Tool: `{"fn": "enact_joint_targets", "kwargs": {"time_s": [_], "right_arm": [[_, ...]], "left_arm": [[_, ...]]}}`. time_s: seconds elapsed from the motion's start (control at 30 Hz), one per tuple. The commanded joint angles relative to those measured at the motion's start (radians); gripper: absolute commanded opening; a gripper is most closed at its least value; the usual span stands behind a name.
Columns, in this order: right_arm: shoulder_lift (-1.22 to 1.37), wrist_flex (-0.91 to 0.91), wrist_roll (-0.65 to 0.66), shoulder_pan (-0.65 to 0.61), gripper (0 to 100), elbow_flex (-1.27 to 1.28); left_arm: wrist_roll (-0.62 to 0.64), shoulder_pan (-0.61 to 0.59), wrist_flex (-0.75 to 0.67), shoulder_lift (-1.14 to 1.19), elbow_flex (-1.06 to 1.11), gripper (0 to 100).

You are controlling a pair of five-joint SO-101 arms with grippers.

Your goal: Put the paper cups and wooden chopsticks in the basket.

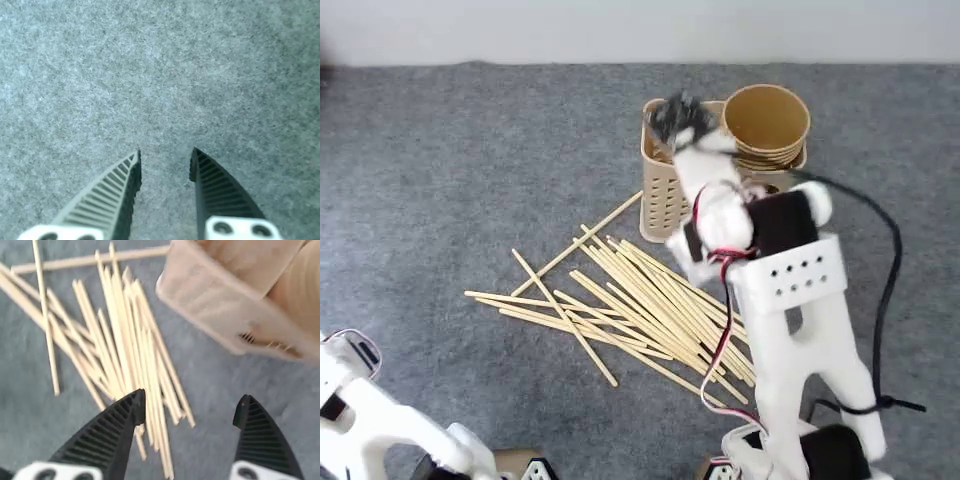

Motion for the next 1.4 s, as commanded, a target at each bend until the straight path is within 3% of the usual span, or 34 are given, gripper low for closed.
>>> {"fn": "enact_joint_targets", "kwargs": {"time_s": [0.0,0.3,0.77,1.07,1.37], "right_arm": [[-0.059,-0.054,-0.006,0.002,29.1,0.175],[0.067,-0.501,0.052,0.018,29.1,0.557],[0.383,-0.754,0.058,-0.027,28.9,0.562],[0.456,-0.829,0.063,-0.024,1.7,0.562],[0.438,-0.820,0.063,-0.019,0.9,0.562]], "left_arm": [[0.003,0.005,-0.015,-0.012,-0.007,16],[0.003,0.005,-0.015,-0.008,-0.007,16],[0.003,0.005,-0.015,-0.008,-0.007,16],[0.003,0.005,-0.015,-0.008,-0.007,16],[0.003,0.005,-0.015,-0.006,-0.007,16]]}}
